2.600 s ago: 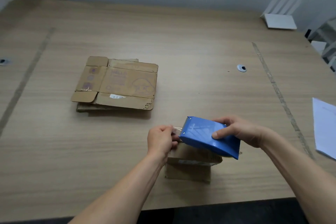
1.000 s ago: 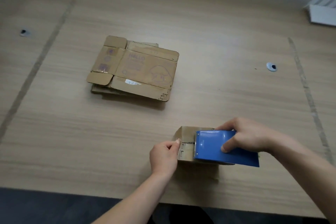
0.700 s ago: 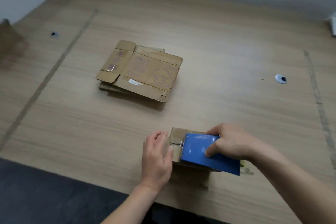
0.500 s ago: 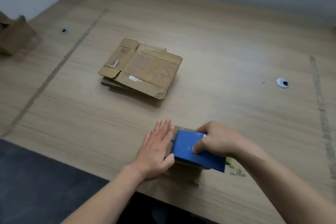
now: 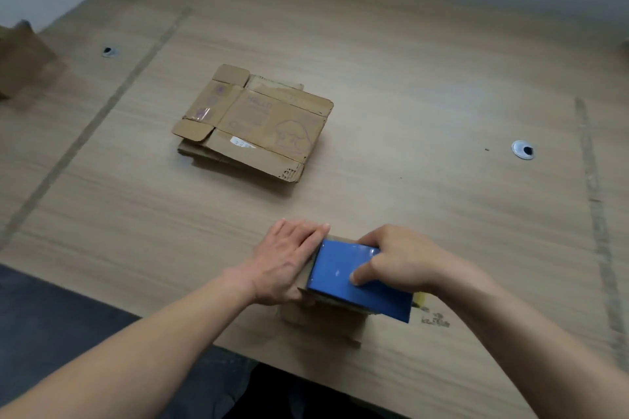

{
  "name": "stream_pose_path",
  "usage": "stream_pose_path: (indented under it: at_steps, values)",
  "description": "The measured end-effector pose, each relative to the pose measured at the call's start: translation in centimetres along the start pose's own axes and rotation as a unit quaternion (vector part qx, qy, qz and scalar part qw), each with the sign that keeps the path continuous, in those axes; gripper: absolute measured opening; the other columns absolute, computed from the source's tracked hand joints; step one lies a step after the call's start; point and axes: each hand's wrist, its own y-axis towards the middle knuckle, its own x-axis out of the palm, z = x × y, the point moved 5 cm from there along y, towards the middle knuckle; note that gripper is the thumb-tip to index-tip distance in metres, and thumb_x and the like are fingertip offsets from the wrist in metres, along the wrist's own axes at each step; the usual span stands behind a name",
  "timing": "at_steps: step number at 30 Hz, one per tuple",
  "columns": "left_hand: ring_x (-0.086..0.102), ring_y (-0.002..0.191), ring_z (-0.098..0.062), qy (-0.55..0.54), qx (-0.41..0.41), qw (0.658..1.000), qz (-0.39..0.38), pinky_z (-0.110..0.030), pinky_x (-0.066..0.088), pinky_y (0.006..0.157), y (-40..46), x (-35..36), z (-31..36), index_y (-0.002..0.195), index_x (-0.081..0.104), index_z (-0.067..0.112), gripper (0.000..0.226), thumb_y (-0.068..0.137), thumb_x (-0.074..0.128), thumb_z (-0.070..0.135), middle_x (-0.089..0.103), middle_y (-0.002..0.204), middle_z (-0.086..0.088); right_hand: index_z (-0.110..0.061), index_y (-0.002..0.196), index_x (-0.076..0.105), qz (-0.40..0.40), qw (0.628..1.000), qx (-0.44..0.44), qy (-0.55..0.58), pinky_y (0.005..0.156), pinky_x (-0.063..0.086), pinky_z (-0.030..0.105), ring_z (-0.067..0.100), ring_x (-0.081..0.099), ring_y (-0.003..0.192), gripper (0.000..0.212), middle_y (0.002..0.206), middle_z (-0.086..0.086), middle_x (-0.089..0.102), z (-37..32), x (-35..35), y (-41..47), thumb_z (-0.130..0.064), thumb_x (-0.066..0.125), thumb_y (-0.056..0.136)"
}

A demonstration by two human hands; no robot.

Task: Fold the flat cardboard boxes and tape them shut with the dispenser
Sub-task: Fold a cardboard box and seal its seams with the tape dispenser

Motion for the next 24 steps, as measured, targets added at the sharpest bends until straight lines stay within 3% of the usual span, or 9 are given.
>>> stream_pose_path:
  at_steps: [4, 8, 12, 24]
  values:
    - [0.036, 0.125, -0.028, 0.025, 0.009, 1.0, 0.01, -0.051, 0.035, 0.107, 0.0, 0.3, -0.6, 0.155, 0.01, 0.015, 0.12, 0.067, 0.061, 0.078, 0.037, 0.14, -0.009, -0.036, 0.108, 0.074, -0.01, 0.999, -0.002, 0.051, 0.08, 0.056, 0.034, 0.011, 0.068, 0.088, 0.035, 0.096, -0.01, 0.074, 2.0, -0.6, -1.1, -0.039, 0.078, 0.073]
    - [0.043, 0.121, -0.032, 0.05, 0.023, 0.998, 0.005, -0.058, 0.036, 0.105, 0.2, 0.4, -0.6, 0.155, 0.005, 0.031, 0.115, 0.067, 0.06, 0.079, 0.039, 0.135, -0.011, -0.041, 0.103, 0.075, -0.033, 0.995, 0.026, 0.085, 0.083, 0.059, 0.037, 0.011, 0.07, 0.088, 0.037, 0.095, -0.013, 0.075, 5.6, -1.3, -2.9, -0.04, 0.078, 0.066]
    - [0.043, 0.118, -0.034, 0.081, 0.047, 0.995, 0.024, -0.061, 0.036, 0.103, 0.1, 0.3, -0.3, 0.155, 0.011, 0.043, 0.101, 0.071, 0.054, 0.081, 0.039, 0.134, -0.014, -0.046, 0.104, 0.076, -0.033, 0.993, 0.05, 0.105, 0.088, 0.059, 0.04, 0.009, 0.073, 0.088, 0.046, 0.094, -0.014, 0.077, 8.6, -2.5, -4.5, -0.042, 0.074, 0.058]
    - [0.048, 0.115, -0.036, 0.12, 0.056, 0.991, 0.021, -0.066, 0.038, 0.099, 0.1, -0.2, 0.4, 0.15, 0.019, 0.054, 0.082, 0.078, 0.045, 0.082, 0.041, 0.13, -0.016, -0.04, 0.104, 0.078, -0.031, 0.988, 0.063, 0.135, 0.088, 0.059, 0.04, 0.011, 0.074, 0.086, 0.043, 0.092, -0.01, 0.079, 11.4, -3.0, -5.2, -0.036, 0.073, 0.061]
